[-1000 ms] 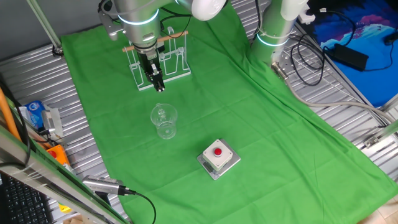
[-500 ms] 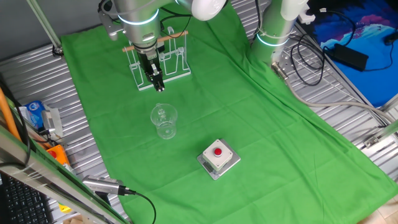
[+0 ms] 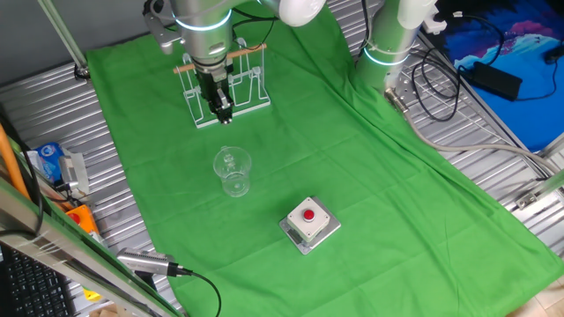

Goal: Put the cup on the cup rack

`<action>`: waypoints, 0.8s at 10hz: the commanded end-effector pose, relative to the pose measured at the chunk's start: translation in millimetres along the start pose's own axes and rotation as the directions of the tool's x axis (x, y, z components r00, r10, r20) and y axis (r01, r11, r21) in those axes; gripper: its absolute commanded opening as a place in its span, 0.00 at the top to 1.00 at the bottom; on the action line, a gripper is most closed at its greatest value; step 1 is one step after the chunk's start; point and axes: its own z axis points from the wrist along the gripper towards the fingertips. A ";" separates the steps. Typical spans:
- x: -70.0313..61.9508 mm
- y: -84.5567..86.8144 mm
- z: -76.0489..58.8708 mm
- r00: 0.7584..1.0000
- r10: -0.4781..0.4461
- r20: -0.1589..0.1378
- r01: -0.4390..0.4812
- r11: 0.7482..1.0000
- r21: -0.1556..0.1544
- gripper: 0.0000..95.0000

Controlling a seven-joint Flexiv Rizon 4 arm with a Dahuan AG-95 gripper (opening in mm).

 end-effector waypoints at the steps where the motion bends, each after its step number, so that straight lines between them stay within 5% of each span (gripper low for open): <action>1: 1.5 -0.2 -0.7 1.000 0.002 0.002 -0.002 1.000 0.005 1.00; 8: 1.5 -0.2 -0.7 1.000 -0.012 0.002 0.012 1.000 0.005 1.00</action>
